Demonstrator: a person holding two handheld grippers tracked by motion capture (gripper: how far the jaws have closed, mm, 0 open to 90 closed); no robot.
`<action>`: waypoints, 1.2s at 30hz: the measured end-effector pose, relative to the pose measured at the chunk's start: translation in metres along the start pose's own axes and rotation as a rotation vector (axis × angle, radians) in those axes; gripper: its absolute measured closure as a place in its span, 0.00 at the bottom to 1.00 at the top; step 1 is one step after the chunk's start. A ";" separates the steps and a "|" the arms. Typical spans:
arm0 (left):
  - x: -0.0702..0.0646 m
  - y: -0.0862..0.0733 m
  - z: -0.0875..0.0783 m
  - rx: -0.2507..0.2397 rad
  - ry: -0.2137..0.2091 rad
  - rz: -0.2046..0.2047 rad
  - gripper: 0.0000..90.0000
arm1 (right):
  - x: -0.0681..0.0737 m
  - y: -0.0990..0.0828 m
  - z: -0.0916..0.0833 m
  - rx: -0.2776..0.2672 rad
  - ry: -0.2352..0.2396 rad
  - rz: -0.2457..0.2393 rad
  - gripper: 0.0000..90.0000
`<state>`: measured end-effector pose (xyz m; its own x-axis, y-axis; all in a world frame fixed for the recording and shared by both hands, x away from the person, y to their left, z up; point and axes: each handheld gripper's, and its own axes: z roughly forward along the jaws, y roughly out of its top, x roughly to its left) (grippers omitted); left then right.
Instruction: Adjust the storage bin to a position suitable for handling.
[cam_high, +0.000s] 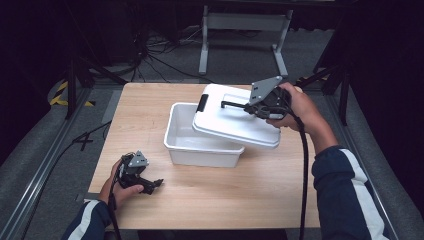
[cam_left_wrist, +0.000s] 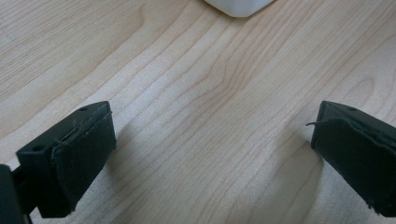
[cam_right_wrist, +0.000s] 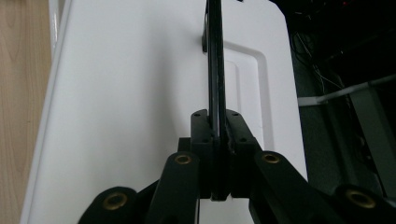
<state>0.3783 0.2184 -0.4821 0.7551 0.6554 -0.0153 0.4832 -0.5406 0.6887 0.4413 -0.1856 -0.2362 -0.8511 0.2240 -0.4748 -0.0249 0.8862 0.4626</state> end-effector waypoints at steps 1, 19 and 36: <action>0.000 0.000 0.000 0.000 0.000 0.000 0.00 | -0.001 -0.004 -0.003 -0.001 -0.008 0.007 0.94; 0.000 0.000 0.000 -0.001 0.000 0.001 0.00 | -0.016 -0.078 -0.046 0.009 -0.101 0.131 0.94; 0.000 0.000 0.000 0.001 0.000 0.003 0.00 | -0.016 -0.130 -0.054 0.055 -0.124 0.213 0.94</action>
<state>0.3785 0.2186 -0.4821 0.7566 0.6538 -0.0128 0.4813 -0.5435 0.6877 0.4298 -0.3268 -0.2483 -0.7633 0.4528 -0.4607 0.1796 0.8338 0.5220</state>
